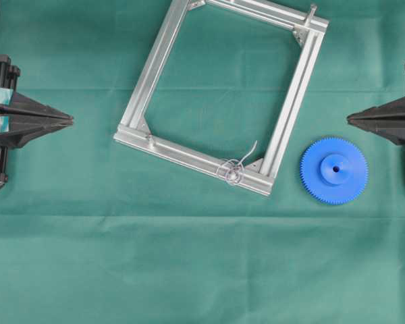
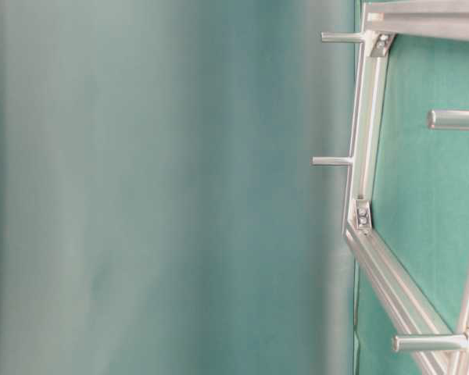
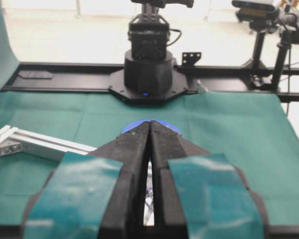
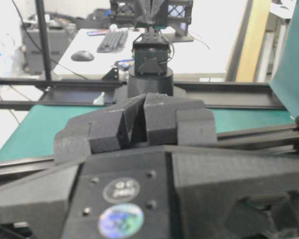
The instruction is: Find the location of the shaft and insert the gear.
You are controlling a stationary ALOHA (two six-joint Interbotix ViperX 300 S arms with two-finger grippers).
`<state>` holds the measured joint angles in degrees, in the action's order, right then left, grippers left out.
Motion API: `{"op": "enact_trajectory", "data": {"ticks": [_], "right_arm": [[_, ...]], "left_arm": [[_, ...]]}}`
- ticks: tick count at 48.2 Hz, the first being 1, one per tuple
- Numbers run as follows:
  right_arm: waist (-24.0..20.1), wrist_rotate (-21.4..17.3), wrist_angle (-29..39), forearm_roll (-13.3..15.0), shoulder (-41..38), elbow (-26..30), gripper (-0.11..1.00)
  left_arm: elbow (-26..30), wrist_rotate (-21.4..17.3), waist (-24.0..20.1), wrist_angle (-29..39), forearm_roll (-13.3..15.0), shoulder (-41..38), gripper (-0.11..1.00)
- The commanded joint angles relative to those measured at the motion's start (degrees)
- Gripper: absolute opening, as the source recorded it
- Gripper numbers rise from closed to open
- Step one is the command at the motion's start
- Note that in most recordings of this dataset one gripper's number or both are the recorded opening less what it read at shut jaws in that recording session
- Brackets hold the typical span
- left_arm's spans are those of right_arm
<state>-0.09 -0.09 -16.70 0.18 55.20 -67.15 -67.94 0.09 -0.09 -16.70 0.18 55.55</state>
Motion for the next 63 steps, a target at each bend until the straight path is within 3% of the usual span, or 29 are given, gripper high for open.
{"op": "enact_trajectory", "data": {"ticks": [1, 13, 24, 29, 38, 42, 52, 63], "right_arm": [[0.18, 0.18, 0.00, 0.00, -0.26, 0.88, 0.00], [0.18, -0.18, 13.45, -0.09, -0.18, 5.36, -0.01], [0.18, -0.18, 19.95, -0.09, 0.00, 7.12, 0.04], [0.18, -0.26, 21.80, -0.09, 0.09, 7.21, 0.22], [0.18, -0.62, 22.32, -0.09, 0.09, 7.21, 0.78], [0.18, -0.53, 22.59, -0.09, 0.09, 7.21, 0.91], [0.18, -0.70, 26.37, -0.09, 0.09, 7.38, 0.92], [0.18, -2.72, 38.41, -0.79, 0.09, 9.67, 0.92]], "left_arm": [[2.20, -0.35, 0.00, 1.67, 0.70, -0.35, 0.01], [2.37, -0.35, 0.00, 4.66, 0.70, 0.26, 0.00], [2.29, -0.35, 0.00, 4.92, 0.70, -0.09, 0.00], [2.29, -0.35, 0.00, 4.92, 0.70, -0.09, 0.00], [2.29, -0.35, 0.00, 4.92, 0.70, -0.09, 0.00], [2.29, -0.35, 0.00, 4.92, 0.70, -0.09, 0.00], [2.29, -0.44, 0.00, 4.92, 0.70, -0.18, 0.00], [2.29, -0.35, 0.00, 4.92, 0.70, -0.18, 0.00]]}}
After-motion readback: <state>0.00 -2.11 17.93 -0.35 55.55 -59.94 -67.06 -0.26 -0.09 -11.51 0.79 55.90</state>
